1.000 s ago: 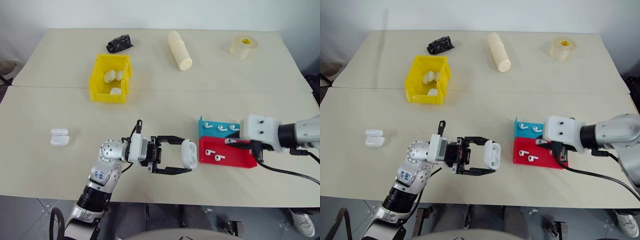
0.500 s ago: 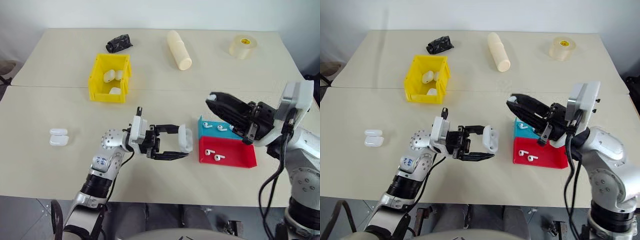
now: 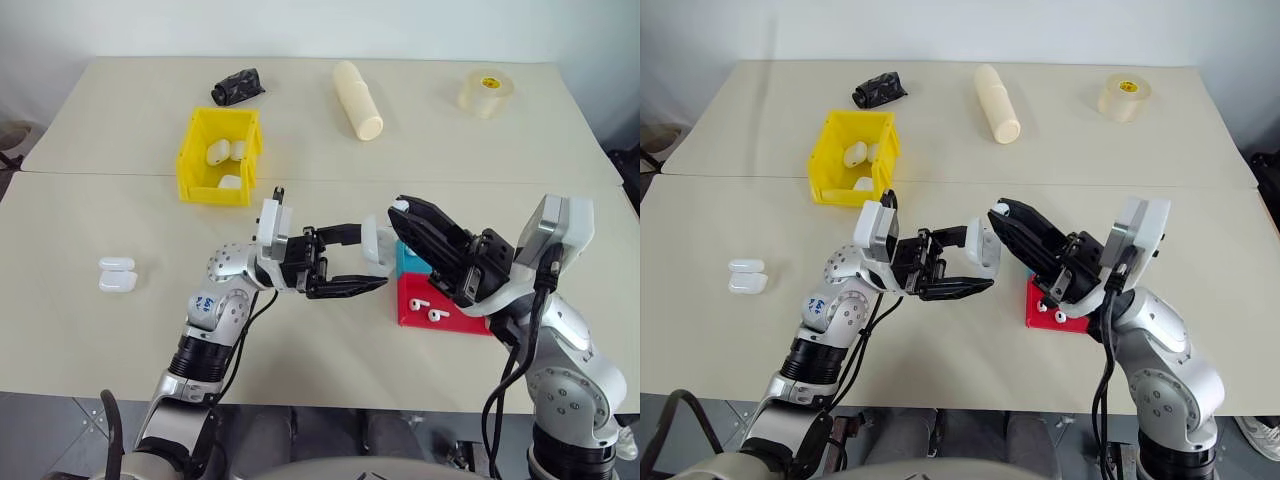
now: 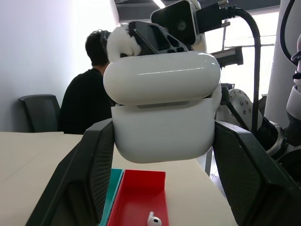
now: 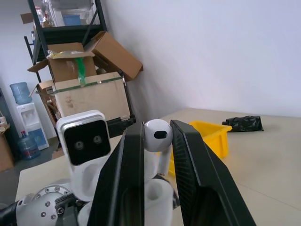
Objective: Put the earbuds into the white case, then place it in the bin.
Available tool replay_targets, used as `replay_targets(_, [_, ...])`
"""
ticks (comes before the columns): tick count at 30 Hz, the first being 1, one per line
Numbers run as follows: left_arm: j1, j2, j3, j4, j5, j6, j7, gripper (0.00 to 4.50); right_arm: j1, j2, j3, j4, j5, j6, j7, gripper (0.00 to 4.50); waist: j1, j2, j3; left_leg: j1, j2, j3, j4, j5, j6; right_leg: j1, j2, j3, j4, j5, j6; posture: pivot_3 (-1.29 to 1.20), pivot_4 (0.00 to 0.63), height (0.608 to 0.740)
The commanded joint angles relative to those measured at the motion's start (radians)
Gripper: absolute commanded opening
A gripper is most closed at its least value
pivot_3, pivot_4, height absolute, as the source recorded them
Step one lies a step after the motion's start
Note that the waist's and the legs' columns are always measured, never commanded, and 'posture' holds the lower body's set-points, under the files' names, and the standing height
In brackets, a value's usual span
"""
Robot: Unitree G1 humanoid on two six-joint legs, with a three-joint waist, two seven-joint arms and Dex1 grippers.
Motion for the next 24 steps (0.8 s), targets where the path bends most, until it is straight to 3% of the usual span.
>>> replay_targets(1, [0.007, 0.009, 0.017, -0.057, -0.034, 0.008, -0.015, 2.8, 0.031, 0.008, 0.036, -0.06, -0.02, -0.046, -0.007, 0.73, -0.002, 0.0, 0.0, 0.0, 0.0, 0.0, 0.0, 0.0, 0.0, 0.0, 0.0, 0.0, 0.0, 0.0, 0.0, 0.0, 0.15, 0.74])
replay_targets(11, [0.041, -0.007, 0.034, -0.071, -0.042, -0.044, -0.045, 2.8, 0.098, 0.039, 0.151, -0.065, -0.124, -0.139, -0.013, 0.73, -0.017, 0.0, 0.0, 0.0, 0.0, 0.0, -0.001, 0.0, 0.0, 0.0, 0.0, 0.0, 0.0, 0.0, 0.0, 0.0, 0.15, 0.74])
replay_targets(24, [0.109, -0.044, 0.025, -0.11, -0.045, -0.09, -0.057, 2.8, 0.149, -0.025, 0.182, -0.09, -0.167, -0.165, 0.0, 0.73, -0.017, 0.0, 0.0, 0.0, 0.0, 0.0, -0.001, 0.0, 0.0, 0.0, 0.0, 0.0, 0.0, 0.0, 0.0, 0.0, 0.15, 0.74])
